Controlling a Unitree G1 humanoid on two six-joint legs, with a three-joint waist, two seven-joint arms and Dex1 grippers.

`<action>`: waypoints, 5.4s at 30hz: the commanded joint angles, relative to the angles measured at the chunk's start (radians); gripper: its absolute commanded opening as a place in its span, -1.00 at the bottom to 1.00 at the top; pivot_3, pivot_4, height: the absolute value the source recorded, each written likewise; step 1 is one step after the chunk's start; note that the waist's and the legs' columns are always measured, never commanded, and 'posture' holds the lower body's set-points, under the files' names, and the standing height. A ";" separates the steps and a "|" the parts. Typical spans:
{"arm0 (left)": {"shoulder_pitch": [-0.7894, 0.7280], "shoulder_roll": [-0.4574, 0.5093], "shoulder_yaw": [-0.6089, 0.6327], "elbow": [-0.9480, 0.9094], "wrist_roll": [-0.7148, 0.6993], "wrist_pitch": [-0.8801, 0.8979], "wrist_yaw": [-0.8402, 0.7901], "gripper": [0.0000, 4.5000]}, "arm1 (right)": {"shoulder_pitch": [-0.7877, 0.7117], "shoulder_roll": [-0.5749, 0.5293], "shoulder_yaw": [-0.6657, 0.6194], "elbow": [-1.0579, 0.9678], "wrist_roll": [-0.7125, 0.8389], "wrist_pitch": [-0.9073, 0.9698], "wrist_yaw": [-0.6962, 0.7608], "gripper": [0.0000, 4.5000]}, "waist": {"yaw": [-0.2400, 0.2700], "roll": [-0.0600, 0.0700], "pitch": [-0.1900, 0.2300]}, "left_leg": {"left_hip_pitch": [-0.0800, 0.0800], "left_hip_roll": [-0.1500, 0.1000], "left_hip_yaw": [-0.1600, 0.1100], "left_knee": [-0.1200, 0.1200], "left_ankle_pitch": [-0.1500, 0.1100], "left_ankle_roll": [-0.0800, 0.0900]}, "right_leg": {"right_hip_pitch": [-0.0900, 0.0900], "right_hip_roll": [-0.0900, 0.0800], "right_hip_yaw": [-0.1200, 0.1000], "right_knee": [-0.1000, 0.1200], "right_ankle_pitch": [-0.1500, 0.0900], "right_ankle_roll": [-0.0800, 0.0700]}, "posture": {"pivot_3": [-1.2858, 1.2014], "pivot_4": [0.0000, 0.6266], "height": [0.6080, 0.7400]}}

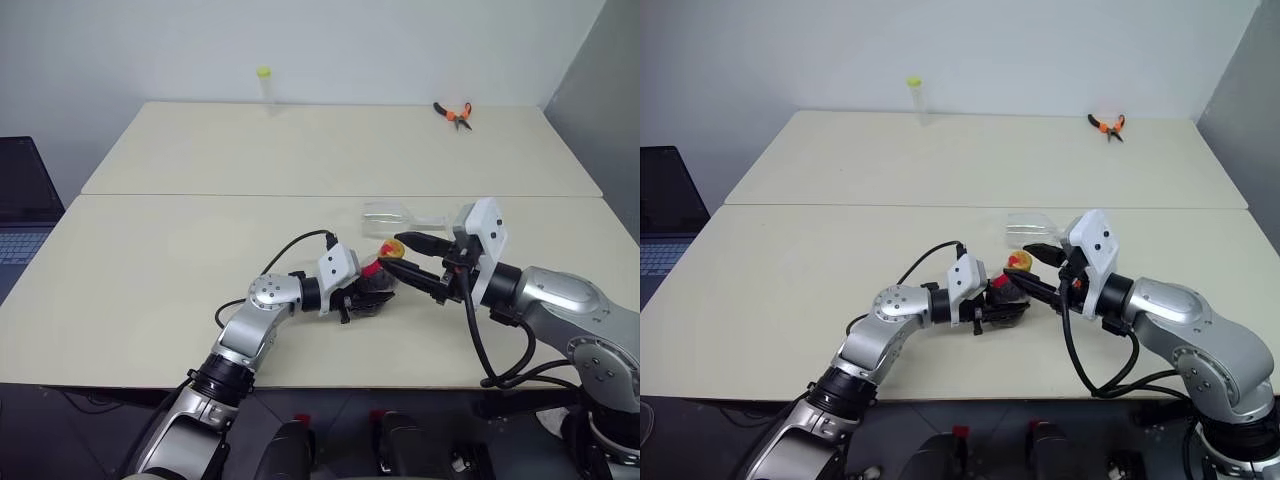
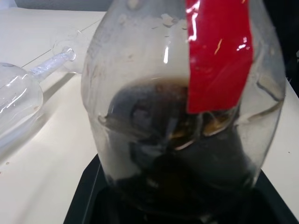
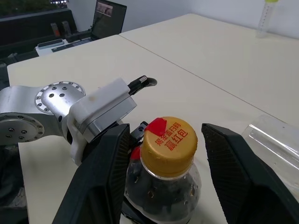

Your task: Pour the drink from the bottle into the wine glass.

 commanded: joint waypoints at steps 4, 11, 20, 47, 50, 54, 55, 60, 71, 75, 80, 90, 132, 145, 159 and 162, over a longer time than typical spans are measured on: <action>0.004 0.008 0.005 -0.041 0.002 -0.018 -0.003 -0.22 | -0.022 -0.001 -0.012 -0.016 0.000 -0.009 -0.006 0.17 | 0.000 0.000 0.000 | 0.000 0.000 0.000 0.000 0.000 0.000 | 0.000 0.000 0.000 0.000 0.000 0.000 | 0.03 -0.52 1.00; 0.008 0.007 0.005 -0.047 0.001 -0.016 0.001 -0.22 | -0.012 -0.027 -0.004 -0.006 -0.035 -0.014 0.007 -0.47 | 0.000 0.000 0.000 | 0.000 0.000 0.000 0.000 0.000 0.000 | 0.000 0.000 0.000 0.000 0.000 0.000 | 0.03 -0.52 1.00; 0.006 0.026 0.004 -0.135 -0.079 0.080 -0.067 -0.41 | -0.103 -0.080 0.048 0.081 -0.054 -0.089 0.192 -0.47 | -0.005 0.000 0.000 | 0.000 0.000 0.001 0.000 0.000 0.000 | 0.000 0.000 0.000 0.000 0.000 0.000 | 0.03 -0.52 1.00; -0.003 0.007 0.063 -0.184 -0.096 0.167 0.029 -0.66 | -0.058 -0.107 -0.101 -0.017 0.079 -0.032 0.245 0.71 | 0.027 0.001 0.000 | -0.008 0.001 -0.005 -0.001 0.000 -0.001 | -0.003 -0.005 0.000 -0.008 0.003 -0.005 | 0.03 -0.52 1.00; -0.018 0.004 0.059 -0.149 -0.080 0.140 0.040 -0.66 | 0.019 0.017 -0.110 -0.128 0.155 0.027 0.013 0.71 | 0.027 0.001 0.000 | -0.007 0.001 -0.003 -0.001 0.000 -0.001 | -0.003 -0.004 0.000 -0.008 0.003 -0.005 | 0.03 -0.52 1.00; -0.037 0.003 0.057 -0.105 -0.067 0.113 0.045 -0.66 | 0.053 0.188 -0.041 -0.193 0.088 0.037 -0.239 0.71 | 0.023 0.001 0.000 | -0.004 0.001 -0.001 -0.001 0.000 -0.001 | -0.001 -0.002 0.000 -0.007 0.001 0.000 | 0.03 -0.52 1.00; -0.039 0.003 0.056 -0.100 -0.066 0.109 0.043 -0.66 | 0.053 0.208 -0.031 -0.194 0.070 0.035 -0.271 0.71 | 0.023 0.001 0.000 | -0.003 0.001 -0.001 0.000 0.000 -0.001 | -0.001 -0.002 0.000 -0.006 0.001 0.000 | 0.03 -0.52 1.00; -0.039 0.006 0.053 -0.083 -0.059 0.097 0.033 -0.66 | 0.050 0.243 0.000 -0.181 0.009 0.006 -0.338 0.71 | 0.020 0.001 0.000 | -0.003 0.000 -0.001 0.000 0.001 0.000 | 0.000 0.000 0.000 -0.007 0.002 0.002 | 0.03 -0.52 1.00; -0.021 0.007 0.051 -0.088 -0.047 0.093 0.030 -0.66 | 0.032 0.230 0.037 -0.139 -0.053 -0.017 -0.327 0.71 | 0.013 0.001 0.000 | -0.004 0.000 -0.001 -0.001 0.001 0.000 | -0.001 0.000 0.000 -0.008 0.004 -0.002 | 0.03 -0.52 1.00; -0.020 0.007 0.049 -0.089 -0.044 0.088 0.028 -0.66 | 0.028 0.219 0.048 -0.118 -0.076 -0.019 -0.312 0.71 | 0.010 0.001 0.000 | -0.004 0.000 -0.001 -0.001 0.001 0.000 | -0.001 0.000 0.000 -0.008 0.004 -0.001 | 0.03 -0.52 1.00; -0.020 0.008 0.047 -0.087 -0.041 0.084 0.024 -0.66 | 0.029 0.217 0.045 -0.103 -0.083 -0.011 -0.302 0.71 | 0.003 0.001 0.000 | -0.004 0.000 -0.001 -0.001 0.001 0.000 | -0.001 0.000 0.000 -0.007 0.004 -0.001 | 0.03 -0.52 1.00; -0.019 0.016 0.044 -0.081 -0.040 0.071 0.019 -0.66 | 0.025 0.218 0.038 -0.096 -0.083 -0.004 -0.287 -0.15 | 0.001 0.001 0.000 | -0.003 0.000 -0.001 -0.001 0.001 0.000 | -0.001 0.000 0.000 -0.007 0.004 -0.002 | 0.03 -0.52 1.00; -0.017 0.069 0.079 -0.169 -0.124 0.159 -0.026 -0.68 | -0.165 0.035 -0.126 0.121 -0.046 -0.116 0.133 0.79 | 0.008 0.002 0.001 | -0.006 0.001 -0.003 -0.001 0.001 0.000 | -0.003 -0.004 0.001 -0.008 0.005 -0.003 | 0.03 -0.52 1.00; -0.008 0.063 0.062 -0.138 -0.093 0.119 -0.028 -0.68 | -0.080 0.170 0.063 -0.046 -0.190 -0.116 -0.145 0.79 | 0.001 0.002 0.001 | -0.004 0.000 -0.001 -0.001 0.001 0.001 | -0.002 -0.002 0.001 -0.007 0.005 -0.003 | 0.03 -0.52 1.00; 0.000 0.059 0.064 -0.143 -0.093 0.122 -0.025 -0.68 | 0.036 0.109 0.001 -0.002 -0.273 -0.142 -0.135 0.79 | 0.000 0.002 0.001 | -0.004 0.000 -0.001 -0.001 0.001 0.001 | -0.001 -0.001 0.000 -0.007 0.005 -0.003 | 0.03 -0.52 1.00; 0.002 0.059 0.066 -0.142 -0.091 0.120 -0.026 -0.69 | 0.074 0.072 -0.038 -0.009 -0.256 -0.140 -0.106 0.79 | 0.000 0.002 0.001 | -0.004 0.000 0.000 -0.001 0.001 0.001 | -0.001 -0.001 0.001 -0.007 0.005 -0.003 | 0.03 -0.52 1.00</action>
